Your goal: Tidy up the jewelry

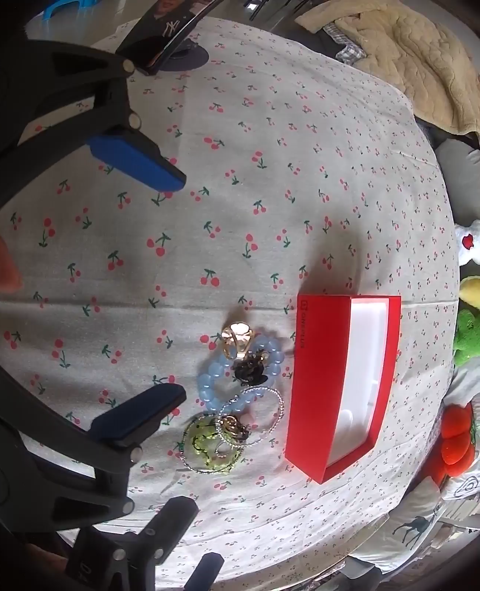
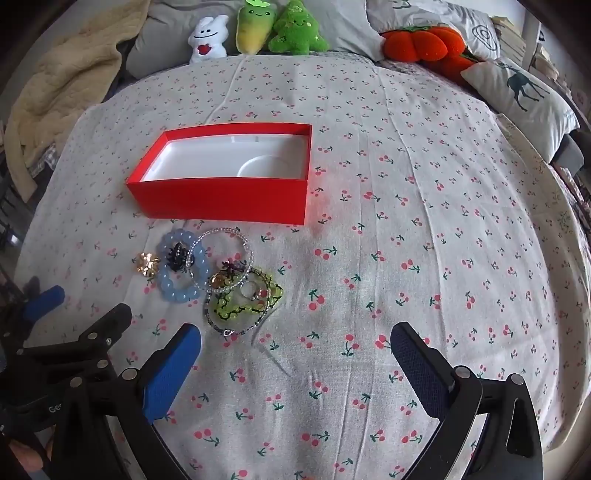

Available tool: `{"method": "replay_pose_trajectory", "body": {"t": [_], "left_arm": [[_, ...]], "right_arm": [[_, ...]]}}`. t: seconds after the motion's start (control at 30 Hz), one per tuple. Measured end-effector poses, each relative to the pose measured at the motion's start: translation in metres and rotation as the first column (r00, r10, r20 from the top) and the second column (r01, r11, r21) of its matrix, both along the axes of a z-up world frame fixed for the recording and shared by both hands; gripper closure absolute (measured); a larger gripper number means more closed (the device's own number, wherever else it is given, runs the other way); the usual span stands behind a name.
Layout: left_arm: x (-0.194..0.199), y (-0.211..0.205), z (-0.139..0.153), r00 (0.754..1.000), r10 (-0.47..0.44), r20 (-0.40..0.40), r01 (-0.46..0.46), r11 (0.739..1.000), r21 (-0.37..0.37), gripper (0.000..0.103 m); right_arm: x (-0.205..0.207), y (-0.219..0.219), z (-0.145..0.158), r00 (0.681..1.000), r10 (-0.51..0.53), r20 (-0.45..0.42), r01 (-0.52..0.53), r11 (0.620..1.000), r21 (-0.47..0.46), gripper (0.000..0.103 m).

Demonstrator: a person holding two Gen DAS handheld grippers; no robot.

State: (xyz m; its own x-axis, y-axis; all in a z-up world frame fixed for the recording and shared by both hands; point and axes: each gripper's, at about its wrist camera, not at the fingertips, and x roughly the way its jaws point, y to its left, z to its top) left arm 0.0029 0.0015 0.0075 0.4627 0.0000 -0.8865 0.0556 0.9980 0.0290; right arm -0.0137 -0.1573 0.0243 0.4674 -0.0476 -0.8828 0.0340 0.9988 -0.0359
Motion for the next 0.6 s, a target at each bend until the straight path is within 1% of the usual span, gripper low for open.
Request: {"method": "replay_pose_trajectory", "body": {"t": [0.43,0.6], "left_arm": [[-0.0025,-0.0002,-0.0028,1.0,0.0,0.01,0.0,1.0,0.0,0.0],[-0.004,0.0021,0.0009,0.999,-0.002,0.044,0.003,1.0,-0.004,0.0]], "right_arm": [[-0.0006,0.0007,0.0024,1.0,0.002,0.005,-0.002,1.0,0.005,0.0],[-0.0002,0.0037,0.0016,1.0,-0.003,0.005,0.003,1.0,0.004,0.0]]}}
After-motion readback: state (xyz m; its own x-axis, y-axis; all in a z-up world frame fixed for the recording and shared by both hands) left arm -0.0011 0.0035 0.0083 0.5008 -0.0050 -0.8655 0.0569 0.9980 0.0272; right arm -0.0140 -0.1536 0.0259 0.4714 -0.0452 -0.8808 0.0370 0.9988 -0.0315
